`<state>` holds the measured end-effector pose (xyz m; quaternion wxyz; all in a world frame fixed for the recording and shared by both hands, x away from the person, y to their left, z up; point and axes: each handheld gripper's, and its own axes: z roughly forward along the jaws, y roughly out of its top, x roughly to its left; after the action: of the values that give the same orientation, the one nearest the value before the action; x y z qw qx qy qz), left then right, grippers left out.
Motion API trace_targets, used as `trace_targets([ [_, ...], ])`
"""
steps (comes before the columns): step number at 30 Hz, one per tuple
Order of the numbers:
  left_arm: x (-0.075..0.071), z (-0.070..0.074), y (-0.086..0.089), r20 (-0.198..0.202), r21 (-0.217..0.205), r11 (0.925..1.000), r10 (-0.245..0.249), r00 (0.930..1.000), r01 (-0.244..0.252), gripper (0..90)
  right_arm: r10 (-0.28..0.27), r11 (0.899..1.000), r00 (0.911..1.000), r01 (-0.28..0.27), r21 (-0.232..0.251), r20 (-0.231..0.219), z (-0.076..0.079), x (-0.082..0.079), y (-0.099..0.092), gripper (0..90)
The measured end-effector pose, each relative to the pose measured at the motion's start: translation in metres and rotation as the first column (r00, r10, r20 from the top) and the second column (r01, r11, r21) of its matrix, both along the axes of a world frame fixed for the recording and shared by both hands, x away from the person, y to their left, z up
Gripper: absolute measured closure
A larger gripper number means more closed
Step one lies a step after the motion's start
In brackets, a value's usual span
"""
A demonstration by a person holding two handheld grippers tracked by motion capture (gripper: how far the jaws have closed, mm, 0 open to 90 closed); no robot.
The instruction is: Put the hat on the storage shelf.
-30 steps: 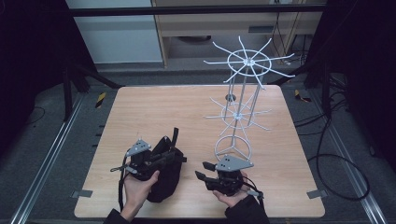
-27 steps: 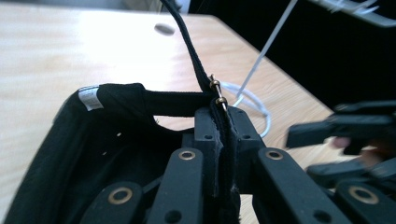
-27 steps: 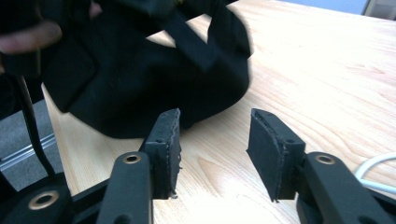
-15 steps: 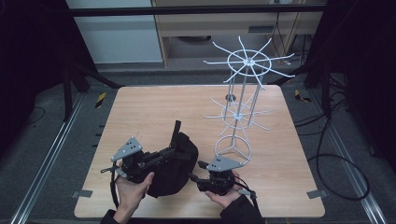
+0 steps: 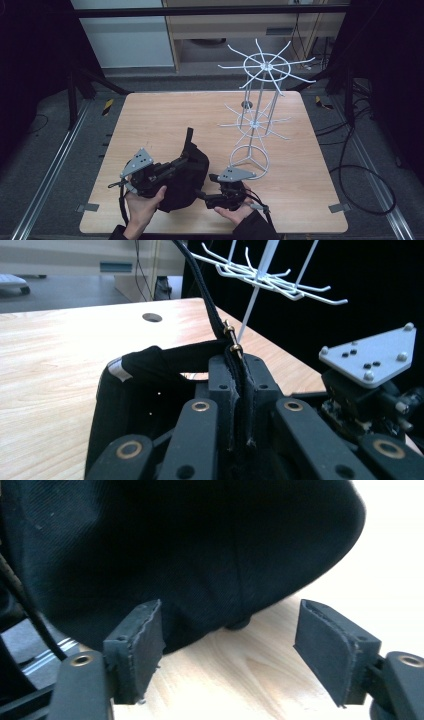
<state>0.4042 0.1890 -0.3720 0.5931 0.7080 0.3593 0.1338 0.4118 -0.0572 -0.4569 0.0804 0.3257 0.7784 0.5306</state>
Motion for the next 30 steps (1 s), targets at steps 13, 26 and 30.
trace_targets([
  [13, -0.006, 0.003, 0.0, 0.062, -0.045, 0.999, 0.01, 0.9981, -0.007, 84.0, 0.072, 0.992, 0.9915, -0.06, 0.109, -0.108, -0.008, 0.0, 0.012, 34.8],
  [26, -0.011, 0.003, -0.007, 0.077, -0.059, 0.9973, -0.038, 0.9963, 0.042, 84.0, 0.076, 0.99, 0.9903, -0.061, 0.128, -0.116, -0.008, -0.001, 0.01, 76.7],
  [30, -0.01, 0.002, -0.007, 0.074, -0.057, 0.9975, -0.038, 0.9966, 0.043, 84.0, 0.075, 0.991, 0.9897, -0.061, 0.119, -0.122, -0.007, -0.001, 0.008, 86.4],
])
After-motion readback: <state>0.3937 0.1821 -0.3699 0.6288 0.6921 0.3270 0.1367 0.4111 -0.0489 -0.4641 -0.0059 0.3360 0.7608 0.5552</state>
